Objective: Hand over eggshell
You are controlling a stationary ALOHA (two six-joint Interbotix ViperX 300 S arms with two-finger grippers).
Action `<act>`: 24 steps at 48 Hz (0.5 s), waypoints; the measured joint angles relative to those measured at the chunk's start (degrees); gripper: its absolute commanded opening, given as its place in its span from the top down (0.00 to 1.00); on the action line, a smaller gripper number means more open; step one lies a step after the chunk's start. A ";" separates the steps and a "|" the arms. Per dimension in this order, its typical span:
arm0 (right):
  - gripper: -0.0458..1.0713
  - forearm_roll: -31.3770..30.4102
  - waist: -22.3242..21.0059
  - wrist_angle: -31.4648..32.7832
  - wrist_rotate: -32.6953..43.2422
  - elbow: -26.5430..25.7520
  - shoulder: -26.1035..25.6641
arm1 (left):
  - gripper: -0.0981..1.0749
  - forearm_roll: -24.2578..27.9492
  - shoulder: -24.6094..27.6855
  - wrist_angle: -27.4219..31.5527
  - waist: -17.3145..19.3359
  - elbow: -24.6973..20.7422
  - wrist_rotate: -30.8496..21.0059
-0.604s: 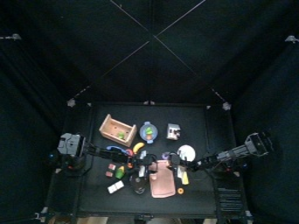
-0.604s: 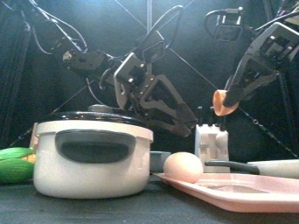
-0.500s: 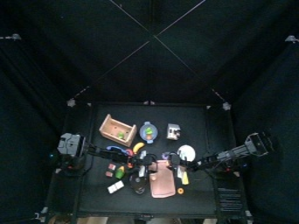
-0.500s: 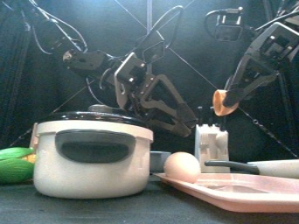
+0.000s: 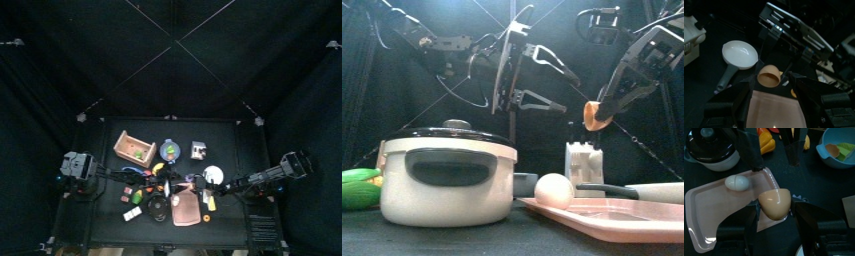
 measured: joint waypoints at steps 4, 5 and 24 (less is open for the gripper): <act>0.39 0.09 -0.09 0.09 0.00 0.00 0.00 | 0.14 -3.34 0.26 -0.18 -0.79 -0.97 -0.97; 0.39 0.09 -0.09 0.09 0.00 0.00 0.00 | 0.14 -3.78 0.35 -0.18 -0.88 -1.14 -1.14; 0.39 0.00 -0.18 0.09 0.00 0.00 0.00 | 0.14 -4.48 5.01 -0.18 -0.97 -3.08 -13.10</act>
